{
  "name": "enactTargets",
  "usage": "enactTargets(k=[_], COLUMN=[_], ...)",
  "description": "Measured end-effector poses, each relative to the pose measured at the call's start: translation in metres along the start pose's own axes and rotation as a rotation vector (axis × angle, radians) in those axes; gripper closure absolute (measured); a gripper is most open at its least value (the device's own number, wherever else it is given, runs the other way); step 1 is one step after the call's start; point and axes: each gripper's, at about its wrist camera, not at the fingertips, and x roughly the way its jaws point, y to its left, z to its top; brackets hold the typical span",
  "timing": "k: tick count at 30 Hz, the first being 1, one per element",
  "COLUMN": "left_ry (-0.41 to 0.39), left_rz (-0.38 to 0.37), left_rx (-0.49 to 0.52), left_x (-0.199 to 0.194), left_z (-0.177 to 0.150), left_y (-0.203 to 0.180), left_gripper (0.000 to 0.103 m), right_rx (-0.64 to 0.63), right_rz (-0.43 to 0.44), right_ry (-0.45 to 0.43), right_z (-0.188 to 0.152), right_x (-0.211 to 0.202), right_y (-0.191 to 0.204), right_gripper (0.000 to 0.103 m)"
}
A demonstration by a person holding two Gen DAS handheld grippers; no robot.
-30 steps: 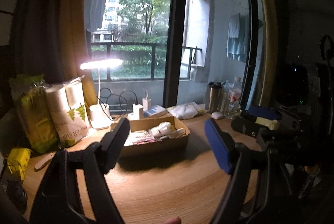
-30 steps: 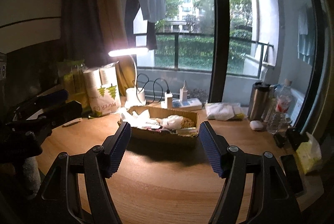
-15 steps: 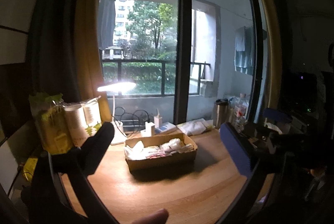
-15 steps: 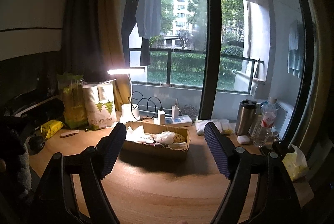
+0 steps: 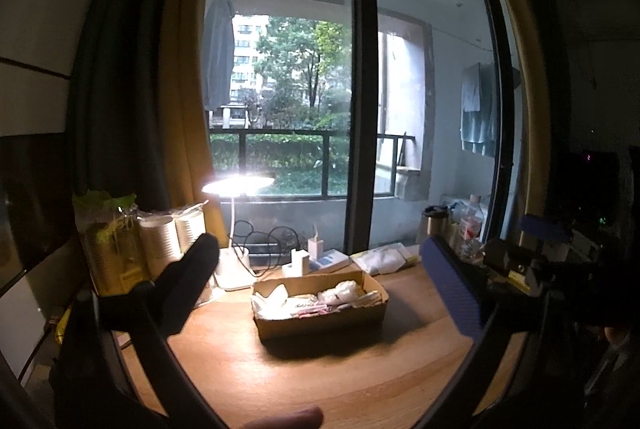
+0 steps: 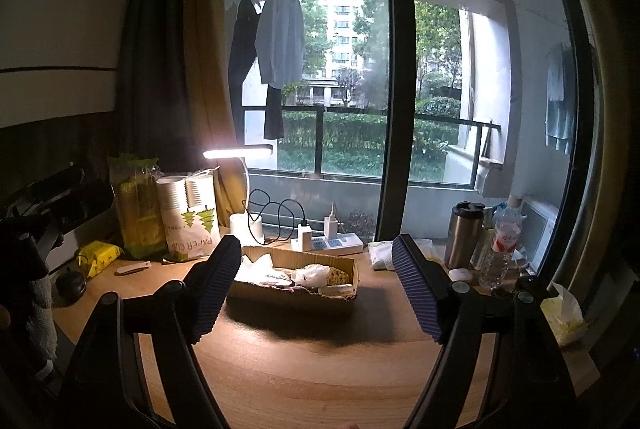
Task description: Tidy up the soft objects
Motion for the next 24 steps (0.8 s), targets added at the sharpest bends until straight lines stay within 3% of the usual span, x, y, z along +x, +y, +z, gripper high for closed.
enactTargets(k=[24], left_ry=[0.012], left_rz=[-0.023], left_rx=[0.004], left_x=[0.0004], left_z=[-0.0032], left_y=[-0.0032], left_gripper=[0.001], right_rx=[-0.005], right_rz=[0.0], right_ry=[0.005], right_z=[-0.0015], right_x=[-0.0002], right_y=[-0.0002], right_gripper=[0.022])
